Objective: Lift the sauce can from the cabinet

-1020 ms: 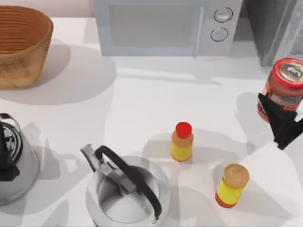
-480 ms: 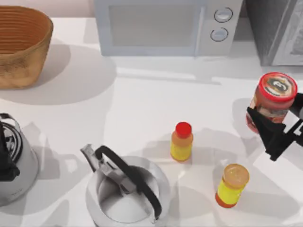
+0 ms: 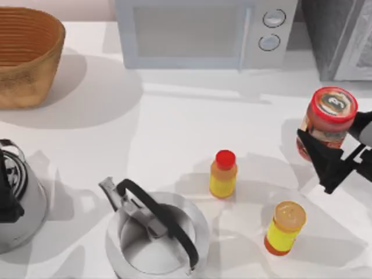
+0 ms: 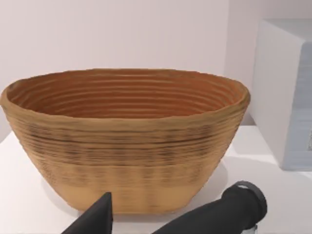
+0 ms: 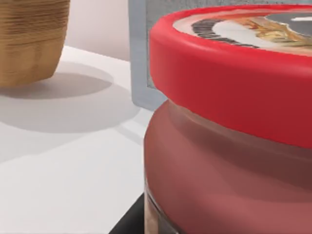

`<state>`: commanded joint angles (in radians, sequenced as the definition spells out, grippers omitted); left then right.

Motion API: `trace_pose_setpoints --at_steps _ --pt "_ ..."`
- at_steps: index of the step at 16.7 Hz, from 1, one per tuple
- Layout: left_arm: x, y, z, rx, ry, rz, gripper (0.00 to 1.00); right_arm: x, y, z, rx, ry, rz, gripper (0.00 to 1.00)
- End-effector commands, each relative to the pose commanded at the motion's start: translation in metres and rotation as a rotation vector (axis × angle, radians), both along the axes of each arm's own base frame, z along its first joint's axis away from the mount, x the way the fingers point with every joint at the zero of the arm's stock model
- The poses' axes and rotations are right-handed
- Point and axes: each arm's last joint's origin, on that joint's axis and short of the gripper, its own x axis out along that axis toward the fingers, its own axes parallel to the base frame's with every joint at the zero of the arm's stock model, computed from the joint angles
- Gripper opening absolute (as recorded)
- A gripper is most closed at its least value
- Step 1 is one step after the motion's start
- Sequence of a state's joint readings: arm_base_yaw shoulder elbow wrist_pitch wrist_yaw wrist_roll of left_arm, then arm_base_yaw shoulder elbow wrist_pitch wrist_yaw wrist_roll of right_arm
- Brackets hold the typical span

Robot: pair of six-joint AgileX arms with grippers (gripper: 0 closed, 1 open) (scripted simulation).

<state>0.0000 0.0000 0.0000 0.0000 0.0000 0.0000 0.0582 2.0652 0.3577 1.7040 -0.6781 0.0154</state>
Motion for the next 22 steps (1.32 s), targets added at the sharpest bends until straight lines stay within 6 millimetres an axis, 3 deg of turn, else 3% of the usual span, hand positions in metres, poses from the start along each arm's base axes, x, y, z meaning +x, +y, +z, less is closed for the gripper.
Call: trace_pose_setpoints --at_steps 5,10,22 --pt "0.000 0.000 0.000 0.000 0.000 0.000 1.00 0.031 0.031 -0.018 -0.002 -0.010 0.003 0.00" --pt "0.000 0.000 0.000 0.000 0.000 0.000 1.00 0.035 0.035 -0.021 -0.003 -0.010 0.003 0.00" --pt "0.000 0.000 0.000 0.000 0.000 0.000 1.00 0.035 0.035 -0.021 -0.003 -0.010 0.003 0.90"
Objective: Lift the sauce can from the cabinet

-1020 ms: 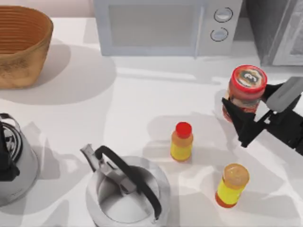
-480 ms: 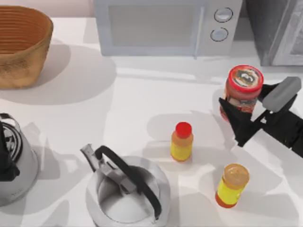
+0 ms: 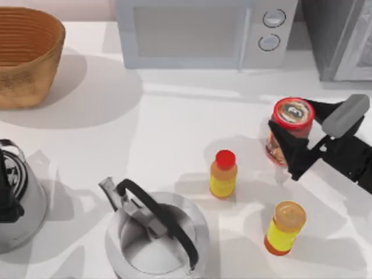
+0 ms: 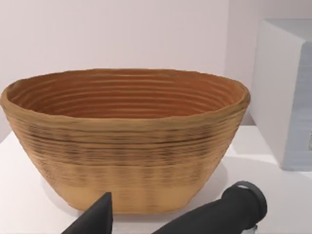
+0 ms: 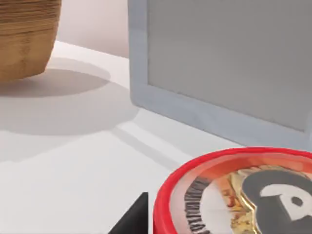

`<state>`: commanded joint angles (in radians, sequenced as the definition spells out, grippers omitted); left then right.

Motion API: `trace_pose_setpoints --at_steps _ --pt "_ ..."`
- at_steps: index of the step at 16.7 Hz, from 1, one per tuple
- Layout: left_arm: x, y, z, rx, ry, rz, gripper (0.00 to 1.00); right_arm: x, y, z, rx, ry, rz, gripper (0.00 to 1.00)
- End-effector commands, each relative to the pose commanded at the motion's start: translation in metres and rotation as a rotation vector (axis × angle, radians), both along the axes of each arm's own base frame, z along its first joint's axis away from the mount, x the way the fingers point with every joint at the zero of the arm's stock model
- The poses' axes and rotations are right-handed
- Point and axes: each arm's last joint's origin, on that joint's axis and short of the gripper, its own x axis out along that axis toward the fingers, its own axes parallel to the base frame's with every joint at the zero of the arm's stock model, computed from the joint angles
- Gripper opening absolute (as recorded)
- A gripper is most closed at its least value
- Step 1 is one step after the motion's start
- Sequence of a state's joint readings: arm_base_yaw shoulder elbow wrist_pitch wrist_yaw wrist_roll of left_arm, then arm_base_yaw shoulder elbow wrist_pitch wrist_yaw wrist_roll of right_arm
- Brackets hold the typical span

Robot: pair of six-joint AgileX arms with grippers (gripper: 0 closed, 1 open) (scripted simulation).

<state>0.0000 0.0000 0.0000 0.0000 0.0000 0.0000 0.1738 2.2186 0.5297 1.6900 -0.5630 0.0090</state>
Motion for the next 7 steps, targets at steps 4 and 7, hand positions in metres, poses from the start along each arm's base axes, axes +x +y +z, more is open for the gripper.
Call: trace_pose_setpoints --at_steps 4,7 --pt "0.0000 0.0000 0.0000 0.000 0.000 0.000 1.00 0.0000 0.0000 0.0000 0.000 0.000 0.000 1.00" --pt "0.0000 0.0000 0.0000 0.000 0.000 0.000 1.00 0.0000 0.0000 0.0000 0.000 0.000 0.000 1.00"
